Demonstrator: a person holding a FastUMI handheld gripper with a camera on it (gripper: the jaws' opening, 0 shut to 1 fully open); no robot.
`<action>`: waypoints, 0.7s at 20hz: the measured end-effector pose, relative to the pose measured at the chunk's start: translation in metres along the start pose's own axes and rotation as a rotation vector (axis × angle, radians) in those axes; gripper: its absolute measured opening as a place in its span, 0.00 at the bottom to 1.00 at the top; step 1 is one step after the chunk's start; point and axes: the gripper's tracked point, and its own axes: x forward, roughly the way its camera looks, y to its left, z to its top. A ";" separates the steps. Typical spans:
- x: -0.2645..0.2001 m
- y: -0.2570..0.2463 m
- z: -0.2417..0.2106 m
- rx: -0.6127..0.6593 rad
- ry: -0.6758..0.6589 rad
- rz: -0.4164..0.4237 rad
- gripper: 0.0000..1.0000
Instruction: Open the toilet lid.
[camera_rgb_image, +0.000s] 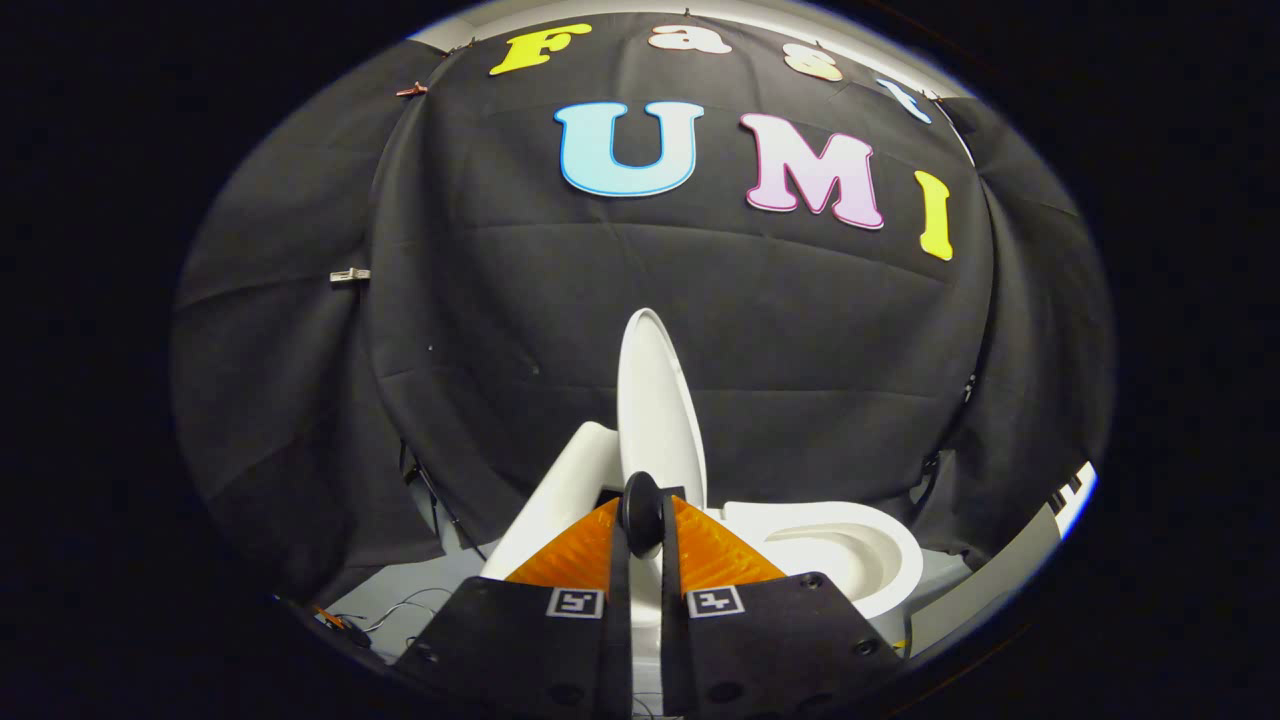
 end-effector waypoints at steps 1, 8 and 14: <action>-0.001 0.000 -0.004 0.010 0.026 0.012 0.18; -0.007 0.018 -0.008 -0.004 0.044 0.123 0.94; -0.021 0.022 0.012 0.003 -0.011 0.167 1.00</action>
